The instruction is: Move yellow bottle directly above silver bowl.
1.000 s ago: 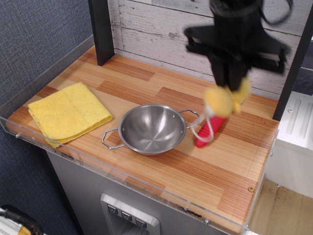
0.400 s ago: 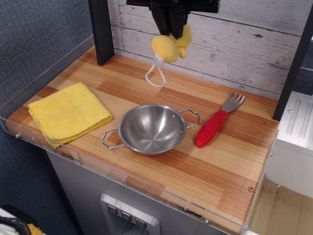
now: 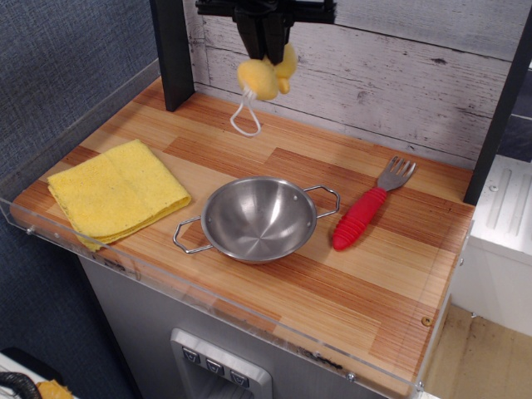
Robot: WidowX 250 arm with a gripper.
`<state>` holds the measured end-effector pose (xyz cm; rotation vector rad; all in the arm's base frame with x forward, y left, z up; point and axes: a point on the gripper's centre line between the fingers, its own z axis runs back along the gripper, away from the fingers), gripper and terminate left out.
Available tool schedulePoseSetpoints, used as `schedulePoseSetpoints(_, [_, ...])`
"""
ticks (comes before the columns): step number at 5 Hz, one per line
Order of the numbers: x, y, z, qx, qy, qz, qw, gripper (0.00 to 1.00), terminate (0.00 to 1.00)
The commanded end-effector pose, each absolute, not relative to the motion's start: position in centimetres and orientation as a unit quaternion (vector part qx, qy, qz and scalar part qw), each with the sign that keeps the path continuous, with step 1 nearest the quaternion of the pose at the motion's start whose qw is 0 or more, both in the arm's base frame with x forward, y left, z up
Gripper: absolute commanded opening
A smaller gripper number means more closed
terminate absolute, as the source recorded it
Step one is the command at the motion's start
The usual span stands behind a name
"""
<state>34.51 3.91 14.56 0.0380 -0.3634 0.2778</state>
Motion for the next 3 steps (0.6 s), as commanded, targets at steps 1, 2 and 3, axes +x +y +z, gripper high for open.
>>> schedulePoseSetpoints(1, [36.1, 6.7, 11.7, 0.023, -0.174, 0.165, 0.971, 0.00, 0.00])
schedulePoseSetpoints(2, [36.9, 7.6, 9.5, 0.027, -0.160, 0.169, 0.972, 0.00, 0.00])
schedulePoseSetpoints(3, [37.5, 7.8, 7.0, 0.023, -0.143, 0.165, 0.976, 0.00, 0.00])
